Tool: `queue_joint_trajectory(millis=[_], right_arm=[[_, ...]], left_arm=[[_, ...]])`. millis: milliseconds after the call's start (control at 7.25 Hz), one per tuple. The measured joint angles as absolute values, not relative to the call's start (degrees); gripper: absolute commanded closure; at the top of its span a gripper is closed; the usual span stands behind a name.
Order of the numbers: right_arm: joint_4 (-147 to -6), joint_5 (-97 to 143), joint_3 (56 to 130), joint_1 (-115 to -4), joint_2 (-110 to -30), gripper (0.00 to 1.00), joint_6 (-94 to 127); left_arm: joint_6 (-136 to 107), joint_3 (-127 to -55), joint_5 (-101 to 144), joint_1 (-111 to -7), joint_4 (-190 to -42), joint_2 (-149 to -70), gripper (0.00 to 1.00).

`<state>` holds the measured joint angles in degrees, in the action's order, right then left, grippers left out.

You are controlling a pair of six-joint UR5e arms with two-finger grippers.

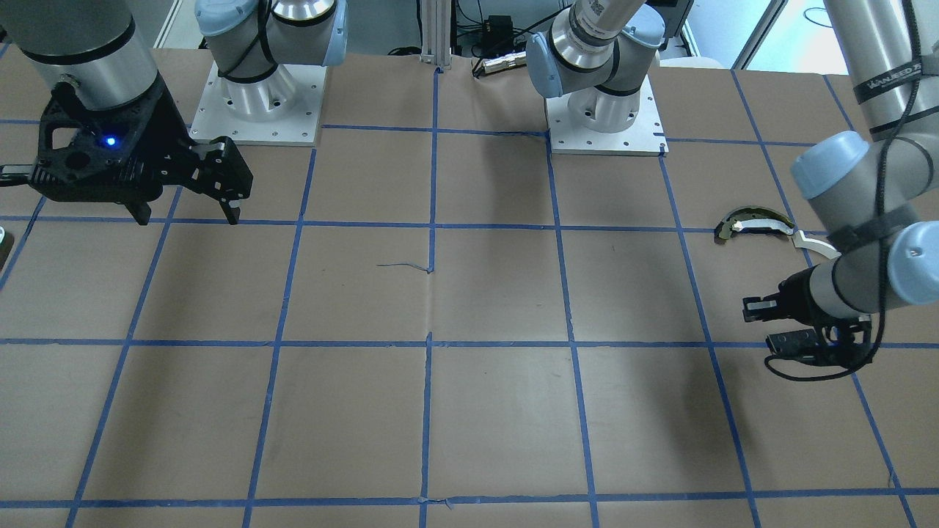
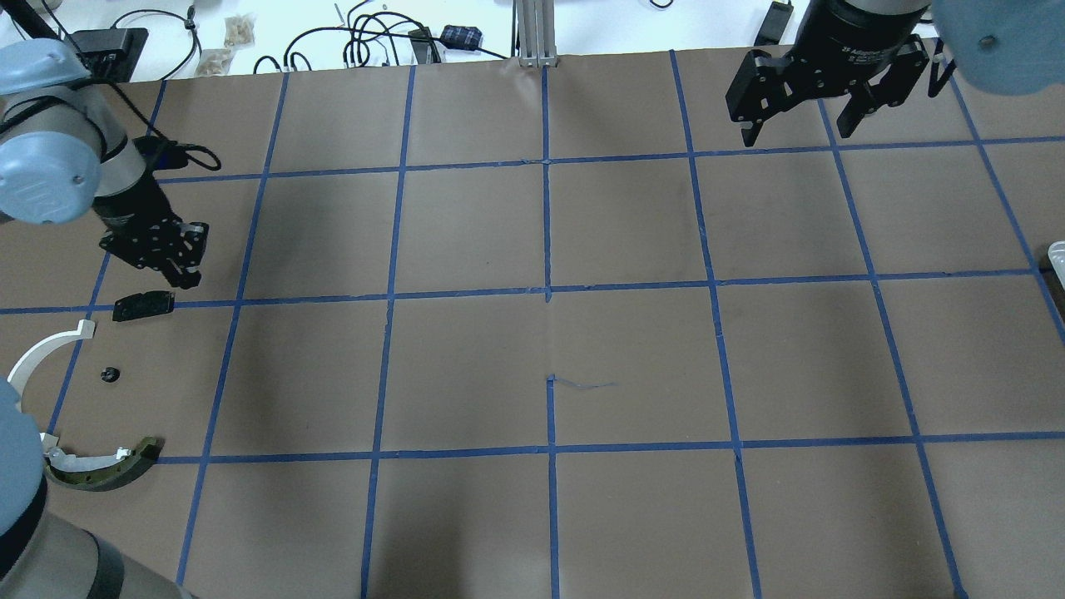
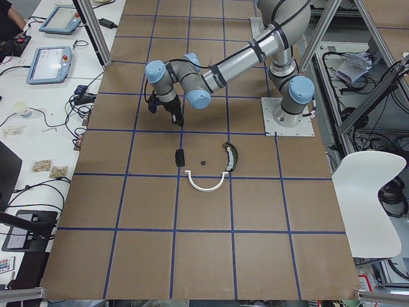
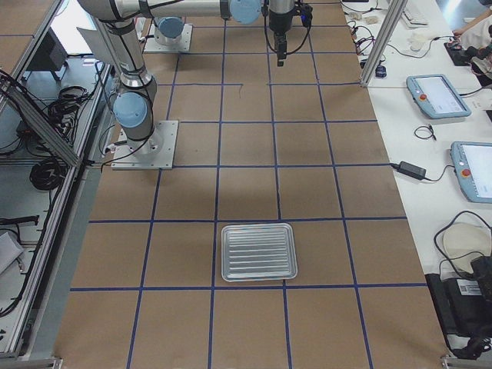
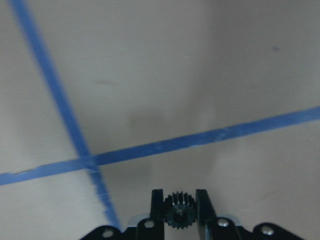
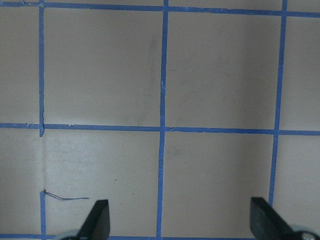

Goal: Place bearing gear from tray to pile

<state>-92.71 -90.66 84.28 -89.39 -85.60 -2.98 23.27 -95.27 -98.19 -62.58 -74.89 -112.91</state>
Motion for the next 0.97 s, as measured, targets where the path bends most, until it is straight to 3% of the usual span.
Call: queue_joint_trajectory(millis=[276,966], right_arm=[[-92.74,-90.37,84.29,-89.39,-85.6,0.0,-2.99],[-92.83,-90.36,84.29,-89.38,-85.58,0.0,-2.98]], left_arm=[[28.07,-97.16,-99.08,-55.66,-73.79,-114.23,1.0],[28.73,-98.49,-101.12,-53.2,-73.15,-117.14,1.0]])
